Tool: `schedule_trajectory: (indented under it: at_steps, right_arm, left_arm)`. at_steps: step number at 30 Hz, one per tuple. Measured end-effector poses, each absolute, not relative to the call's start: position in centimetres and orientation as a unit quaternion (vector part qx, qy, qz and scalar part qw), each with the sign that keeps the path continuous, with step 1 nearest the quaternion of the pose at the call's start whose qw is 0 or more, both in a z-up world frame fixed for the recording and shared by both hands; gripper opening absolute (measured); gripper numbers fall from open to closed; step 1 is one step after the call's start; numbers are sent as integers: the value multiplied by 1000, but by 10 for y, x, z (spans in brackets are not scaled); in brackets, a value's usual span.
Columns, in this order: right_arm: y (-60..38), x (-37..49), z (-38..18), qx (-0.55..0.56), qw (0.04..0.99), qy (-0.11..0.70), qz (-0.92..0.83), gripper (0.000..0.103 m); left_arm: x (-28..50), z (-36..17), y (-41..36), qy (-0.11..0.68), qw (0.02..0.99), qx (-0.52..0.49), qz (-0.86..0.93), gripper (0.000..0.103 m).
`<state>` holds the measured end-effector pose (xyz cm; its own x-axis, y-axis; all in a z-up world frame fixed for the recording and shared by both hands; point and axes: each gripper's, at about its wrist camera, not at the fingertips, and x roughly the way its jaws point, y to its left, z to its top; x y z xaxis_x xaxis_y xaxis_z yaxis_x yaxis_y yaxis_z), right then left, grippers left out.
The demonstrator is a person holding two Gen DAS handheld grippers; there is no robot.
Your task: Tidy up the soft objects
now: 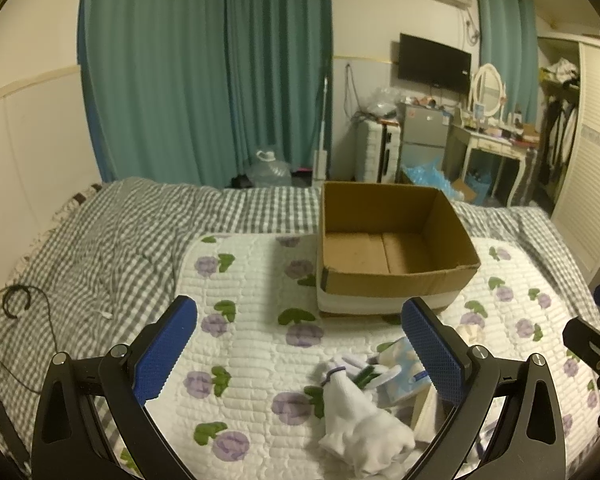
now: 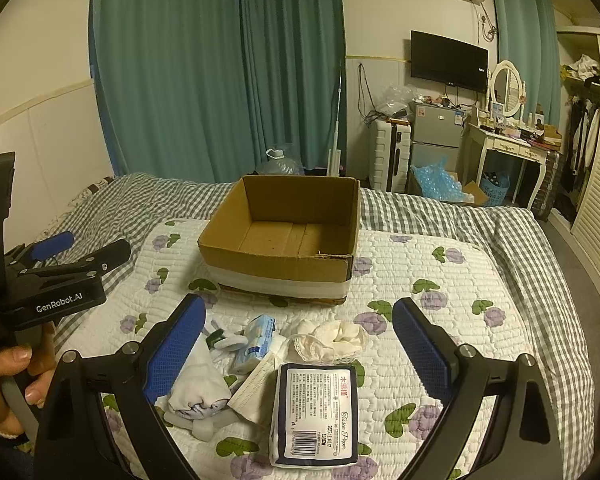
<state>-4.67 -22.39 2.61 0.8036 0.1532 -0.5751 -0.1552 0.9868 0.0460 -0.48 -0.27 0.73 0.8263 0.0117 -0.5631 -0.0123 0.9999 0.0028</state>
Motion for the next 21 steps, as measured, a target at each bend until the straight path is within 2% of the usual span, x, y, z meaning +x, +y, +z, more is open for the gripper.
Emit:
schedule_trajectory:
  at_steps: [21]
  right_arm:
    - [-222,-48,26,-3,950,300,80,95]
  left_arm:
    - [-4,9,-1,294,956,0,8,103]
